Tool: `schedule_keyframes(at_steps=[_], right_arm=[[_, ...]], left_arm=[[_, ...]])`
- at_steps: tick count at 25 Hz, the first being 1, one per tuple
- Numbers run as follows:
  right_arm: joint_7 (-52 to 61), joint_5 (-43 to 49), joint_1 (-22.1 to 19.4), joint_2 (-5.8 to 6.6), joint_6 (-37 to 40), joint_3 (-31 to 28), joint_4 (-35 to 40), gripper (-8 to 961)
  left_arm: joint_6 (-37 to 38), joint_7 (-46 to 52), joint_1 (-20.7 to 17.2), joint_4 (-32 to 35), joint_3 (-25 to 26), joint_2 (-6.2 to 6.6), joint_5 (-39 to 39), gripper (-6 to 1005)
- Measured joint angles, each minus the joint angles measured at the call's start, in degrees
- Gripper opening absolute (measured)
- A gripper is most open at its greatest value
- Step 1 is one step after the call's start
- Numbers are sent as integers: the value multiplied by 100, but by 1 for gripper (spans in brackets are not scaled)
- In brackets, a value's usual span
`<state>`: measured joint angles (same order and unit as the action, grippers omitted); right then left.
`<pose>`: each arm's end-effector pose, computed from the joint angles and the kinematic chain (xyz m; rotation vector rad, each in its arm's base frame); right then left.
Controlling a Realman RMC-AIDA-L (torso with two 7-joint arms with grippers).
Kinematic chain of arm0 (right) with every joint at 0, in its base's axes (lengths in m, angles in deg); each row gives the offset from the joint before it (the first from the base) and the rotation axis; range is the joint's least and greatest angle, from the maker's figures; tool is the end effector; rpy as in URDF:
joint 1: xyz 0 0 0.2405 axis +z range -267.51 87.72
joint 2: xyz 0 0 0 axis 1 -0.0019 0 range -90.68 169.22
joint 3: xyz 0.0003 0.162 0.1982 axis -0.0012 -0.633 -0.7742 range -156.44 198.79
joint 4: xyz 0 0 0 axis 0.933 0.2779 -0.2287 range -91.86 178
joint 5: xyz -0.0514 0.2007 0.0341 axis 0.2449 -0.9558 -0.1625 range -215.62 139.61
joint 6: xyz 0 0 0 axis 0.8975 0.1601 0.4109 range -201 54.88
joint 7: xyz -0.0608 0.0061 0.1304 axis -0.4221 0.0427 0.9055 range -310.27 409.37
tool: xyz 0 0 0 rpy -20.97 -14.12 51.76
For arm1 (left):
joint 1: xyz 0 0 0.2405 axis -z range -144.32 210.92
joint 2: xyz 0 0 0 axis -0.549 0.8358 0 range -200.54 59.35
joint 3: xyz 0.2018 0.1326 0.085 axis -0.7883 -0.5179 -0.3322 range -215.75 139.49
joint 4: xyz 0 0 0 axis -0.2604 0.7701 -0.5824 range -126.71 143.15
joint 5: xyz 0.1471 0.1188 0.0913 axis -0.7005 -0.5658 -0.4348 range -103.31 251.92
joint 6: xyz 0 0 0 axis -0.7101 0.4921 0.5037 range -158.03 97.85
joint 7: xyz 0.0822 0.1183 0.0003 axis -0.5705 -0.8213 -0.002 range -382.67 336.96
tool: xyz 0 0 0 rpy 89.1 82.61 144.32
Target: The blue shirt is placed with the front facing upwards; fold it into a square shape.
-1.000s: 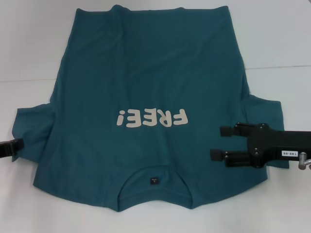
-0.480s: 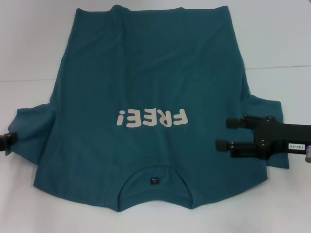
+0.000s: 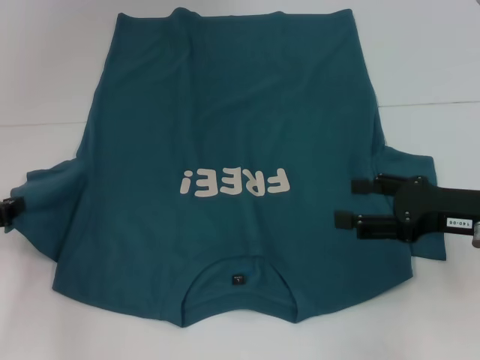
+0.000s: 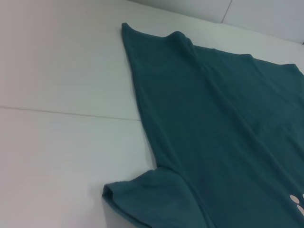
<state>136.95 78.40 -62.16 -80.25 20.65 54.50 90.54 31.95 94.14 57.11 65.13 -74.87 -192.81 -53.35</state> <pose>0.2684 0.3275 0.0389 -2.6239 0.7152 0.7178 -0.3322 0.3592 0.0665 -1.9750 -1.2355 -0.3883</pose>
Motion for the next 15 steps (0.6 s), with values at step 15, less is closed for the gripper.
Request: schedule_keyframes(at_steps=[15], right_arm=[[10,-168,22,0,-20,-72,-42,917]], left_arm=[[142,6,-95,186,53,-13,5,32]])
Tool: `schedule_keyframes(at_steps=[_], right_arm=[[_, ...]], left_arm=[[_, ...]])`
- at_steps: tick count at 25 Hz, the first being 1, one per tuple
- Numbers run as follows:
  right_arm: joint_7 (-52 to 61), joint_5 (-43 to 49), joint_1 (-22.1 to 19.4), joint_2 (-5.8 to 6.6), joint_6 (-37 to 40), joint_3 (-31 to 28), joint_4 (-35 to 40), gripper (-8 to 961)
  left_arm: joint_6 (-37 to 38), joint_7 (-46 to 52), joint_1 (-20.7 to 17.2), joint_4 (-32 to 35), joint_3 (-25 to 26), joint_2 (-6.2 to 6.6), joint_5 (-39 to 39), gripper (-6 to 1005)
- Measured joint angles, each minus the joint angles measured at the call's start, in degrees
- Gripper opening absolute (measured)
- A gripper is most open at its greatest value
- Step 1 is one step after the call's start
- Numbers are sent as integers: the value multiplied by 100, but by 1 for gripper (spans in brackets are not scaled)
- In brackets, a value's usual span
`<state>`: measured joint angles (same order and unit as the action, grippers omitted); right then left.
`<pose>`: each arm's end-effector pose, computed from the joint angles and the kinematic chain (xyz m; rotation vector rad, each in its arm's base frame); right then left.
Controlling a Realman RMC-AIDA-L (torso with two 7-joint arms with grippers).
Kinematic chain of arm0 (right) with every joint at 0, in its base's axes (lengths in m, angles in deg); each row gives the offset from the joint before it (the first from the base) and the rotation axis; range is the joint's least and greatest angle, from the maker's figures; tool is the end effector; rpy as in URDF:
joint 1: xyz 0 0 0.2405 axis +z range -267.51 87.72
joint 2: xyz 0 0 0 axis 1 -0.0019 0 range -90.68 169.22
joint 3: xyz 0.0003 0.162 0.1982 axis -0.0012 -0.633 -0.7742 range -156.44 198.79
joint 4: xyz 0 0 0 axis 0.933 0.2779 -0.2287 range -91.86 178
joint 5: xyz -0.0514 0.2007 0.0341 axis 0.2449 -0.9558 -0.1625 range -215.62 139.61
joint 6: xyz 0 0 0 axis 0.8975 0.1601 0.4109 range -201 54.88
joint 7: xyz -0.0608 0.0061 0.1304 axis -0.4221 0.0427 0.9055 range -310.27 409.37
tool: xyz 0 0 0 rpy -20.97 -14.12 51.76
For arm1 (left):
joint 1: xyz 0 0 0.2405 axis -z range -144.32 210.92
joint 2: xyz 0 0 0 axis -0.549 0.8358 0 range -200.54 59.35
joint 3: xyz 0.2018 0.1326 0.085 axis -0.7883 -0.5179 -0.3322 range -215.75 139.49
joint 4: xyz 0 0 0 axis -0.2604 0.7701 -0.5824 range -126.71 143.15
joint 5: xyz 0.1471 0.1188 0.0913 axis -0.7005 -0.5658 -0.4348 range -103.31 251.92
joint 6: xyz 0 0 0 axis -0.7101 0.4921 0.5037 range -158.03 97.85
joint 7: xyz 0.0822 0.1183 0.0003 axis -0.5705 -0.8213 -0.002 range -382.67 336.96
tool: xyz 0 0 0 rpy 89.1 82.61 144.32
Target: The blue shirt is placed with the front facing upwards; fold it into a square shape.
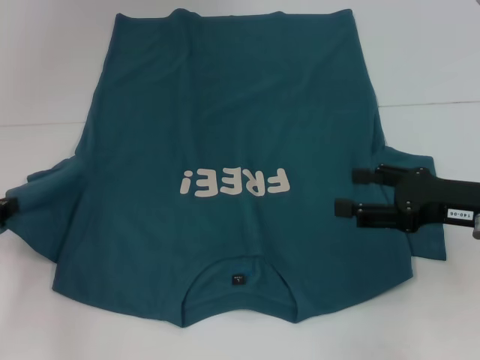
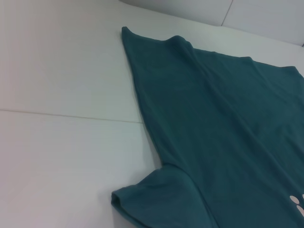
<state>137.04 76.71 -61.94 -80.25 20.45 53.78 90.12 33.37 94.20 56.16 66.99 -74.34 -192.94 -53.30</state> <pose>0.2659 0.3304 0.0419 -2.5939 0.7146 0.7640 -0.3332 0.3542 0.0727 -1.9715 -1.2290 -0.3910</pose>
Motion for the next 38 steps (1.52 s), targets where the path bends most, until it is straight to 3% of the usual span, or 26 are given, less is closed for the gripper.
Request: schedule_keyframes(at_steps=[26,38], right_arm=[[5,-31,-16,0,-53,-9,-12,917],[-38,-144,-27,0,-67,-67,-97,917]], left_arm=[[264,25,-64,354,68,40,-4,36],[418,111,-125,591,237,-2,-3,38]])
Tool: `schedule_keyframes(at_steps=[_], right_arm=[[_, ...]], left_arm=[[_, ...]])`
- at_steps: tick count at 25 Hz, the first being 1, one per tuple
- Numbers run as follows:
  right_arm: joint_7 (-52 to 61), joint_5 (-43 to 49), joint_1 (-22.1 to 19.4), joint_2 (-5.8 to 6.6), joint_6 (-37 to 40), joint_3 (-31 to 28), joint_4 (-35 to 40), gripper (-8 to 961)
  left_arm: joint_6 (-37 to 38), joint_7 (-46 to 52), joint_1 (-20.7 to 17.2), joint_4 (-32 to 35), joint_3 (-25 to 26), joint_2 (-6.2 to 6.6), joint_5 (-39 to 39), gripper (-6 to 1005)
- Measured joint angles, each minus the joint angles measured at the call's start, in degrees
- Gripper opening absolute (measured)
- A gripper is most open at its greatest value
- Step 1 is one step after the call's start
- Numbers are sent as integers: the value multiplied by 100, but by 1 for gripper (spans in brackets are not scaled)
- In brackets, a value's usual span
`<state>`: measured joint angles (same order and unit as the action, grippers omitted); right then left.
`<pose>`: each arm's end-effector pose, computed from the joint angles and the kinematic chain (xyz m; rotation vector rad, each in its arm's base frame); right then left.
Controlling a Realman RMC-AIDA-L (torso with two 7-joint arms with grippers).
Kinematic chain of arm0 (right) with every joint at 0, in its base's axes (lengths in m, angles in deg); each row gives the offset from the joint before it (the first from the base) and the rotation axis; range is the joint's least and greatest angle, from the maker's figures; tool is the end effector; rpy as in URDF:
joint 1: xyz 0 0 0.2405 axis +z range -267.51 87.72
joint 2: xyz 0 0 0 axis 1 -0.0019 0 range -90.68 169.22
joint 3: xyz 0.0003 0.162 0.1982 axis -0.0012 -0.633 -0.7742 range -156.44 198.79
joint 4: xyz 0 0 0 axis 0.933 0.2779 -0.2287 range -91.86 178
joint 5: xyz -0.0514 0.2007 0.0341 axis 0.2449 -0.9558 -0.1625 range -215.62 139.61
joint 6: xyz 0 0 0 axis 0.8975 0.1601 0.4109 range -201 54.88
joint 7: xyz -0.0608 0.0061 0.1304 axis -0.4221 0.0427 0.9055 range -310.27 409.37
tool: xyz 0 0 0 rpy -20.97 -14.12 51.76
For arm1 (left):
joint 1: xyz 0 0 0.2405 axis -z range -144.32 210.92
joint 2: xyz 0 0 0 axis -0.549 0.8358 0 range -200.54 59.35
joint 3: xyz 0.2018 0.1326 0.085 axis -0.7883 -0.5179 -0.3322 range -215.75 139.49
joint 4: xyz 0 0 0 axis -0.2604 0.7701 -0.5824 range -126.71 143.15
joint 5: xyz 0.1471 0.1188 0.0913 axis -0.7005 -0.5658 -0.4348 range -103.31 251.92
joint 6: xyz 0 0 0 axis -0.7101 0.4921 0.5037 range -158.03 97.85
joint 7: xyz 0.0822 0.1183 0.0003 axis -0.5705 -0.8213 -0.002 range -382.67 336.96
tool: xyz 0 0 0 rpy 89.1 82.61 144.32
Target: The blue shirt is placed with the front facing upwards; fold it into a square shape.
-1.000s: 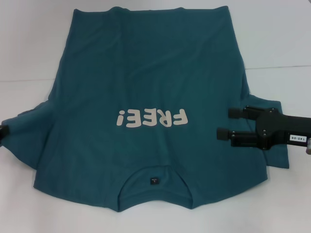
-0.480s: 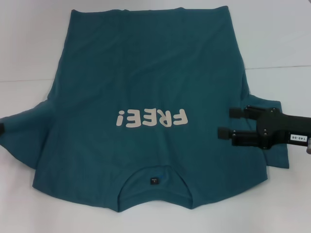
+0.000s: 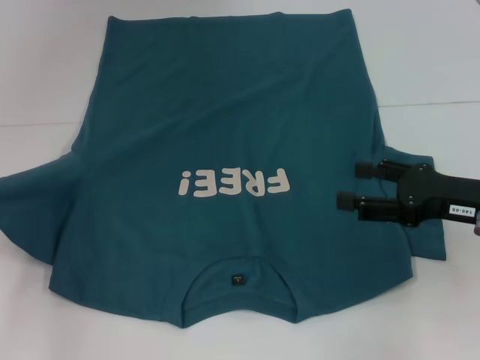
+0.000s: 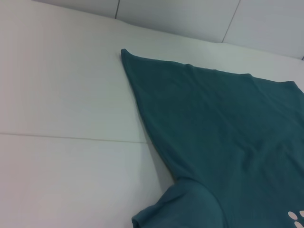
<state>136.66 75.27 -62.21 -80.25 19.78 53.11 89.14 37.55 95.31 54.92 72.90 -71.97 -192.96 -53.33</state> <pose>0.2680 0.3308 0.0428 -2.5579 0.7275 0.7994 -0.3287 0.3471 0.0975 -1.9543 -1.1931 -0.4114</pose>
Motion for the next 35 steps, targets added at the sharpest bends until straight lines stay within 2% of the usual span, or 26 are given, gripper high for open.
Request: schedule_keyframes(at_steps=[11,16,35], right_arm=[[19,-8,-20,0,-4,-3,-3,916],[20,-8,-32,0,-4,-3,-2,917],[10,-8,-44,0,-26,-37,-11,916]], left_arm=[[183,68,27,176,6,2,10,39],[200,75,47,195,-40,-35,37,40],[351,127,400,265,-154,-68,3,43]])
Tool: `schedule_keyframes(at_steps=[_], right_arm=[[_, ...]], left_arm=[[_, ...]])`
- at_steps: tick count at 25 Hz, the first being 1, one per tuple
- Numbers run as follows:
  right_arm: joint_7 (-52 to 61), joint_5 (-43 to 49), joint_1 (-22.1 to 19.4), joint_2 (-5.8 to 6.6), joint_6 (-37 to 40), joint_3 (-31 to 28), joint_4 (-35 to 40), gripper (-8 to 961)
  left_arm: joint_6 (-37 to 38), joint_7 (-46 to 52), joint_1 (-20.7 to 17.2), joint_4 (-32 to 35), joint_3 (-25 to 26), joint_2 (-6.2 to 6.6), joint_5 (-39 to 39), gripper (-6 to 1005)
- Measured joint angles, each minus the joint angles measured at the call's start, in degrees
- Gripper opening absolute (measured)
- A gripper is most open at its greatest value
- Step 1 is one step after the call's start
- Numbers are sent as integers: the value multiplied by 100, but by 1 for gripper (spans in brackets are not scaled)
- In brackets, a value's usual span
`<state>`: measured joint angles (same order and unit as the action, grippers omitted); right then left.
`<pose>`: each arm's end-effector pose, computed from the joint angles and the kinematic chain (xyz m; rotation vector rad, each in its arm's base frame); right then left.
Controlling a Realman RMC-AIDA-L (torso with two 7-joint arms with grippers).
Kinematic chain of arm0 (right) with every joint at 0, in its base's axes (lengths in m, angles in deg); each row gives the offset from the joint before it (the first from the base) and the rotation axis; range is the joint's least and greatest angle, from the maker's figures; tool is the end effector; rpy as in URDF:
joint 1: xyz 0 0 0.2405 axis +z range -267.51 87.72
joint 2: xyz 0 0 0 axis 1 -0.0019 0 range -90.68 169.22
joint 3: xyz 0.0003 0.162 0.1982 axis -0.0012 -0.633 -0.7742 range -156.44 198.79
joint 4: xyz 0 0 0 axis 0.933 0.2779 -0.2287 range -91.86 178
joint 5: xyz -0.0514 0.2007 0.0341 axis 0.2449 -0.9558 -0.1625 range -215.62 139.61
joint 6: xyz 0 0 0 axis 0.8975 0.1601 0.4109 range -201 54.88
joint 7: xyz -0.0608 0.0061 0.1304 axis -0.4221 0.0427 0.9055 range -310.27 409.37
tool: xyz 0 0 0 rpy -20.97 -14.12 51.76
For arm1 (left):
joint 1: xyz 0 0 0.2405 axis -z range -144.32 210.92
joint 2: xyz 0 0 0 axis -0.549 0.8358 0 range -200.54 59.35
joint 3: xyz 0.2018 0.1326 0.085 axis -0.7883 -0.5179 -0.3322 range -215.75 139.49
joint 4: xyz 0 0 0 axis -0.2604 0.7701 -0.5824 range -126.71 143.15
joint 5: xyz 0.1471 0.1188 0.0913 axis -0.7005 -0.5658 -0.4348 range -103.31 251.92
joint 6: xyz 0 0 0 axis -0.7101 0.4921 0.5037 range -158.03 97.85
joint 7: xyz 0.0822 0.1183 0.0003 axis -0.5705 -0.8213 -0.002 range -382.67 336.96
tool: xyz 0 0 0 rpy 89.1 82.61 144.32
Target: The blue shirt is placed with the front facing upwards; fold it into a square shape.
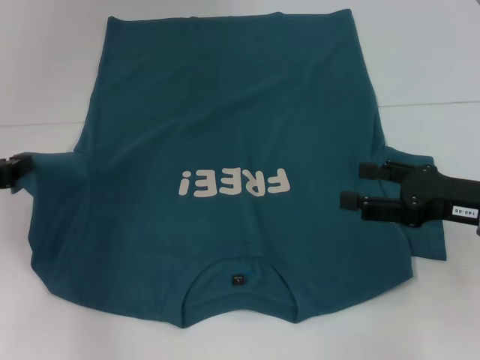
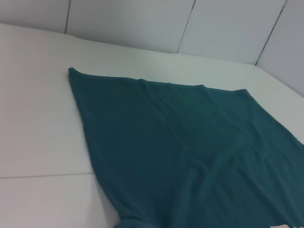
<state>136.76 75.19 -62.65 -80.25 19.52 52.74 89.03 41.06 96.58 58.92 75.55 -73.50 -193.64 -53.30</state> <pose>0.2714 0.3293 0.0436 -2.5420 0.7437 0.8007 -0.2882 0.3673 0.0927 -2.0696 -1.1142 -0.4564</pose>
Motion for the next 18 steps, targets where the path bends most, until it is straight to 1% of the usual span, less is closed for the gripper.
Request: schedule_keyframes(at_steps=[7,13,18], right_arm=[[-14,13,0,6,-77,-23,-63,915],[-20,27,-7,9,-83,-29,-63,912],[-19,27,-9,9,-83,-29,-62,912]], left_arm=[[15,123,52,32,-194,-2,-2,44],[62,183,42,168,-360,-66,26,45],[146,300,53,184,-553,-75,39,46]])
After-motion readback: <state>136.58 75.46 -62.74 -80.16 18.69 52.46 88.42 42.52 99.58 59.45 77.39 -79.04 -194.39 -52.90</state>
